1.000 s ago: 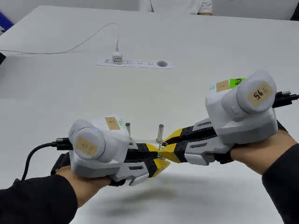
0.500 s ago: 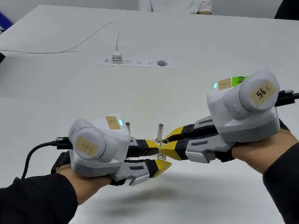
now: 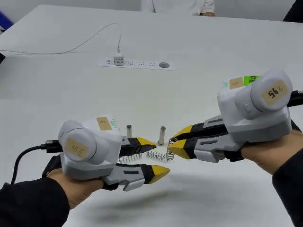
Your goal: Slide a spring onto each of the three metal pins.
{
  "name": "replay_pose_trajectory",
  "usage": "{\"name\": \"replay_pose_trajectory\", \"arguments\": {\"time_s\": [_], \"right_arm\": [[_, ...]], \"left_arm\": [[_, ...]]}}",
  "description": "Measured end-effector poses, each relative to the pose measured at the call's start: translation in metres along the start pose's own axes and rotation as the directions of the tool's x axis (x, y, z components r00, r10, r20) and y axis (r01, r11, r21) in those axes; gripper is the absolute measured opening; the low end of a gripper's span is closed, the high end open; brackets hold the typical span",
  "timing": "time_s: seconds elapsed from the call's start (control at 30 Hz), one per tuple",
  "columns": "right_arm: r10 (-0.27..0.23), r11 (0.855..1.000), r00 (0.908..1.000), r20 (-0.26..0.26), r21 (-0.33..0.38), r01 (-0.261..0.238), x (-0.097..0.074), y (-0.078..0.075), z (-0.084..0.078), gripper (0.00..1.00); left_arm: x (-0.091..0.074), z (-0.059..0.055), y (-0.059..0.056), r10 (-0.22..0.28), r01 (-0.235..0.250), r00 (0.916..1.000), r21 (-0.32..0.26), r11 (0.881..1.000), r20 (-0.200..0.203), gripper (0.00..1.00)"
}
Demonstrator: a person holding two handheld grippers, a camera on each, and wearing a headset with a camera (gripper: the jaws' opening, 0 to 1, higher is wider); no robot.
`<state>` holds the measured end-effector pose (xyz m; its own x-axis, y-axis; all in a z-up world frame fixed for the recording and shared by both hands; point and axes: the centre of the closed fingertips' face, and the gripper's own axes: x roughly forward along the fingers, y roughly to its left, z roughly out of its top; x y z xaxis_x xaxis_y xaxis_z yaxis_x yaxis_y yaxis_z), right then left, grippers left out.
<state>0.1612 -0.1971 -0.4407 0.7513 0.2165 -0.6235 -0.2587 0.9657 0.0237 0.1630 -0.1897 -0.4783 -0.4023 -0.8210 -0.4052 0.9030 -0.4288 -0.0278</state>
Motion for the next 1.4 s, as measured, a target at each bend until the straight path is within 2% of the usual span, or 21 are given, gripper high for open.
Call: {"name": "replay_pose_trajectory", "arguments": {"time_s": [0.6, 0.9, 1.13, 1.4], "right_arm": [[-0.050, 0.998, 0.9987, 0.015, 0.025, 0.049, -0.012, -0.015, 0.000, 0.12], [-0.094, 0.995, 0.9952, 0.026, 0.044, 0.093, -0.023, -0.031, -0.002, 0.12], [-0.133, 0.990, 0.9907, 0.028, 0.054, 0.131, -0.031, -0.045, -0.003, 0.12], [-0.170, 0.984, 0.9845, 0.041, 0.065, 0.168, -0.039, -0.058, -0.001, 0.12]], "left_arm": [[-0.028, -0.014, 0.019, 0.088, -0.088, 0.9961, -0.058, 0.994, 0.001, 0.49], [-0.043, -0.024, 0.032, 0.142, -0.142, 0.9898, -0.089, 0.986, -0.004, 0.52], [-0.049, -0.026, 0.039, 0.174, -0.174, 0.9847, -0.105, 0.979, -0.005, 0.53], [-0.054, -0.027, 0.043, 0.188, -0.188, 0.9820, -0.110, 0.976, -0.009, 0.53]]}}
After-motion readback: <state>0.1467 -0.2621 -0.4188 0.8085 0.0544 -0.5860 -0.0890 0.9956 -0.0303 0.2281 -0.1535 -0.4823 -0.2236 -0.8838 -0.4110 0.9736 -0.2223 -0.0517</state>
